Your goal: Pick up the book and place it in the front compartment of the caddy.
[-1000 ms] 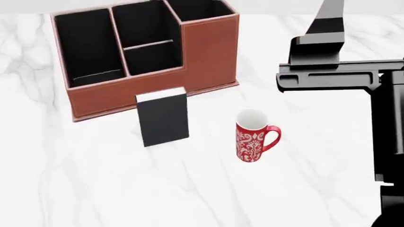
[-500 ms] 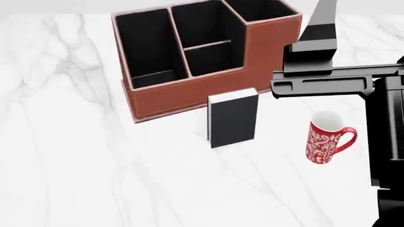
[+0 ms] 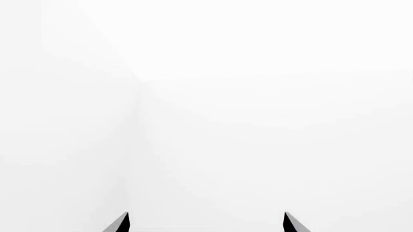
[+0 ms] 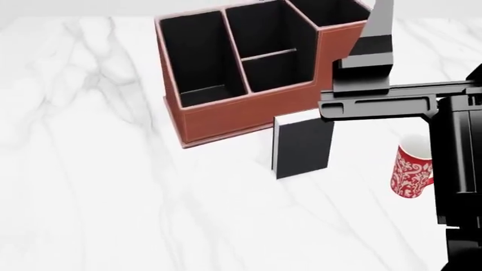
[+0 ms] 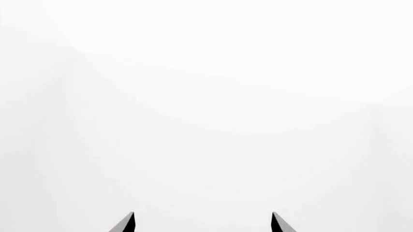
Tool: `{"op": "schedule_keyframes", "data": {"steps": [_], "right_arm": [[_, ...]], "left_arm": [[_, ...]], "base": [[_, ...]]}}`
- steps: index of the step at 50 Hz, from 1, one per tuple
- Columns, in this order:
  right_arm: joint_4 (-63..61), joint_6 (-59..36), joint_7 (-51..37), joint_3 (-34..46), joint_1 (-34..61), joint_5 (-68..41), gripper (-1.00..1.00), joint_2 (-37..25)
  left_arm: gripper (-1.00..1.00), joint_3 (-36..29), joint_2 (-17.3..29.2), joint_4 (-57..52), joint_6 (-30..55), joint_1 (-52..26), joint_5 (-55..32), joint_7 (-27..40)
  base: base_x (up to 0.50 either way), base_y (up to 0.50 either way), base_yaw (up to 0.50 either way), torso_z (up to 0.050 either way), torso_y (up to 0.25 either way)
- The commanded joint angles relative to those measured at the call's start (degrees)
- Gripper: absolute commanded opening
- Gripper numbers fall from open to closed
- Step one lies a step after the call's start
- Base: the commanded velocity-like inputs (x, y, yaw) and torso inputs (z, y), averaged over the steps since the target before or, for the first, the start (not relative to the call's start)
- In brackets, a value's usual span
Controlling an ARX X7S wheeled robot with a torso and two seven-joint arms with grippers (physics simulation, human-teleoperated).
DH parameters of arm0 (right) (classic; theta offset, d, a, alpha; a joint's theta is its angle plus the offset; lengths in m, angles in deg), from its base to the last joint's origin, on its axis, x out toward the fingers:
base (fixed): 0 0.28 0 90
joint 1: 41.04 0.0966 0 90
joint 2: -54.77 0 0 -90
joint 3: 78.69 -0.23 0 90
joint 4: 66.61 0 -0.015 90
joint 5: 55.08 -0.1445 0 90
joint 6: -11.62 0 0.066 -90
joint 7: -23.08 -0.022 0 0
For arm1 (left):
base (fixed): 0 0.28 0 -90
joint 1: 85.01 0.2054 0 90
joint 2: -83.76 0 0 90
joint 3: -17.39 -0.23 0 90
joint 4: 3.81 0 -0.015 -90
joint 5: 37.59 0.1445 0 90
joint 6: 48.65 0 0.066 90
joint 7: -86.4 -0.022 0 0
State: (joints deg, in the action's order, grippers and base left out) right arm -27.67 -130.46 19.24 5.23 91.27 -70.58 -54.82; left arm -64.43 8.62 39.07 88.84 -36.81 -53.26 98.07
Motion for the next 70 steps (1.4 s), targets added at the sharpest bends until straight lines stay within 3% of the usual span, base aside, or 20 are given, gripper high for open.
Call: {"op": "schedule_keyframes", "data": {"steps": [1,70], "right_arm": [[-0.8,0.8,1.1,-0.6,-0.9,-1.6,1.00,-0.1],[-0.5,2.4,-0.5,-0.1,-2.9,-2.8,1.00,-1.3]], "left_arm": [[1.00,0.0,0.1,0.2,0.0,-0.1,-0.4,0.4],[1.00,0.6,1.3,0.5,-0.6,0.4,-2.4,2.1]], "base": [[0.50,0.00,0.00,0.000,0.000],[0.49,0.00,0.00,0.000,0.001]]}}
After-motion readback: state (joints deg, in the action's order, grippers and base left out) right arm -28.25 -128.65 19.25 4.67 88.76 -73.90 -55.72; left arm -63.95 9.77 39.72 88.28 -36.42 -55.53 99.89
